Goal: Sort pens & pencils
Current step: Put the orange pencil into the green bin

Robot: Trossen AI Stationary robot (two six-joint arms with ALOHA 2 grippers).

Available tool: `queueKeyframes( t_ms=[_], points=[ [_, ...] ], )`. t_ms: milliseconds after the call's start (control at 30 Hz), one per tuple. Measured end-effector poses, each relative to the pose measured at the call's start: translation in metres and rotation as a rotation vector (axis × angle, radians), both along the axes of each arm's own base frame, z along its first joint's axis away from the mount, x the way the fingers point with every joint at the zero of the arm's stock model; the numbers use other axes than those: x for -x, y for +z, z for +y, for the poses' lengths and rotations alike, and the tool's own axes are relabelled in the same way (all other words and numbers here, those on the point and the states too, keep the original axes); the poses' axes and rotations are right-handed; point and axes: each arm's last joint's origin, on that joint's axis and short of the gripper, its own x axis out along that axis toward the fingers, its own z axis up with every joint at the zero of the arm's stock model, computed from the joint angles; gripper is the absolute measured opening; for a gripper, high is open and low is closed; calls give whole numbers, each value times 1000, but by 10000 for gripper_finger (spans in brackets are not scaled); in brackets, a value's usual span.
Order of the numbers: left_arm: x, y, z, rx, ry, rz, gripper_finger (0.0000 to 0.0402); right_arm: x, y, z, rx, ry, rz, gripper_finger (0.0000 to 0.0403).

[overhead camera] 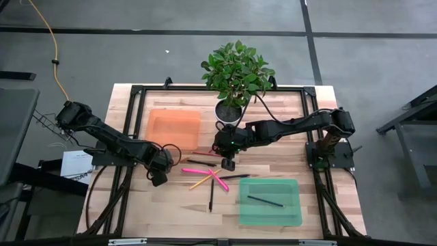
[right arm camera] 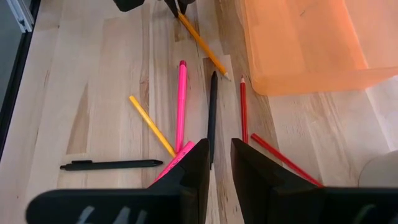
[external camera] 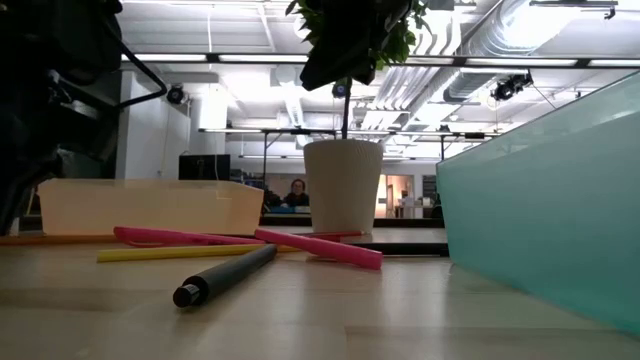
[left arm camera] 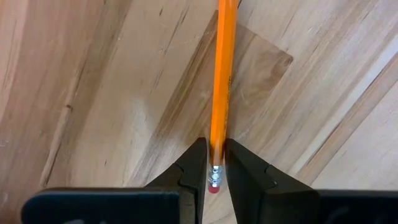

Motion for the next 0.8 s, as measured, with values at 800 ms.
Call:
queueKeyframes(
  t_ms=[800],
  points=[
    [0, 0, -1, 37, -2, 10, 46, 0, 0, 0, -2, -2, 0, 57]
  ],
)
